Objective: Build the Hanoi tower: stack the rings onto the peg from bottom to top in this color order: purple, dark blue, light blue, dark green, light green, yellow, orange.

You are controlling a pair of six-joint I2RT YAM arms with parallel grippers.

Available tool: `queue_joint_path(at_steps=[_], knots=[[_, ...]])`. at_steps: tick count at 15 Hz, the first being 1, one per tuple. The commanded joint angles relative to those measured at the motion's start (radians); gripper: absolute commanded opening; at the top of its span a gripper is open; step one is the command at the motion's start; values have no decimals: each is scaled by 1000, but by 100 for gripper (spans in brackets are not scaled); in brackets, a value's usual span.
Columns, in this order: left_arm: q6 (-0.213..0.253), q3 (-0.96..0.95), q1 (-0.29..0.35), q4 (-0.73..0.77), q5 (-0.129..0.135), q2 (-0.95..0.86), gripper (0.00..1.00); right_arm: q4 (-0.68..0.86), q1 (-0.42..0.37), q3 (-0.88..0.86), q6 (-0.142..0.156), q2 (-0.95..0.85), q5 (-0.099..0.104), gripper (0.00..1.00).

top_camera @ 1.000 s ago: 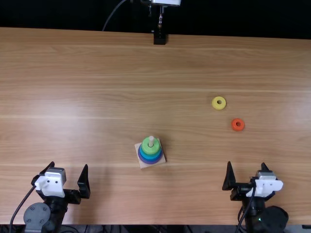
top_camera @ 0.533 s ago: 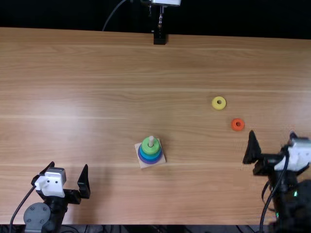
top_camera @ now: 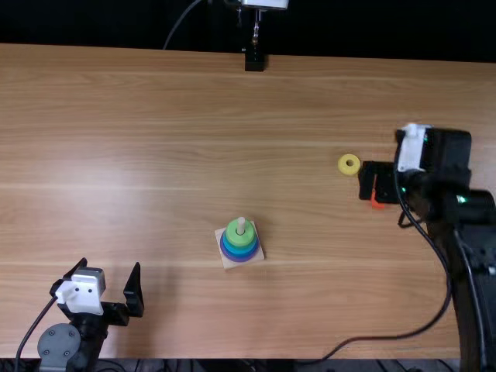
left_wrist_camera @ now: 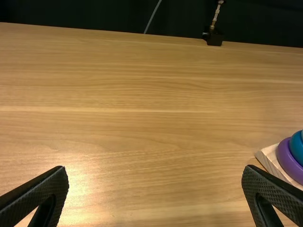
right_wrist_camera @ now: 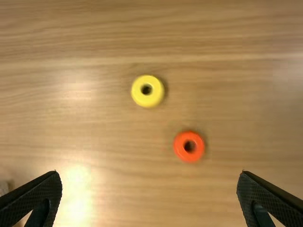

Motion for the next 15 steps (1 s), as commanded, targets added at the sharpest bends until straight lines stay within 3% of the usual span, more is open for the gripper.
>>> queue_joint_path(at_steps=[1, 8, 10, 11, 15], knots=[[15, -105, -4, -78, 11, -12, 100, -38, 35, 84, 8, 80, 5, 100], [15, -105, -4, -78, 11, -12, 100, -84, 64, 353, 17, 488, 7, 100], [15, -105, -4, -78, 11, -12, 100, -82, 64, 403, 87, 560, 7, 100], [15, -105, -4, -78, 11, -12, 100, -82, 64, 414, 107, 589, 7, 100], [15, -105, -4, -78, 11, -12, 100, -82, 64, 425, 111, 672, 7, 100]])
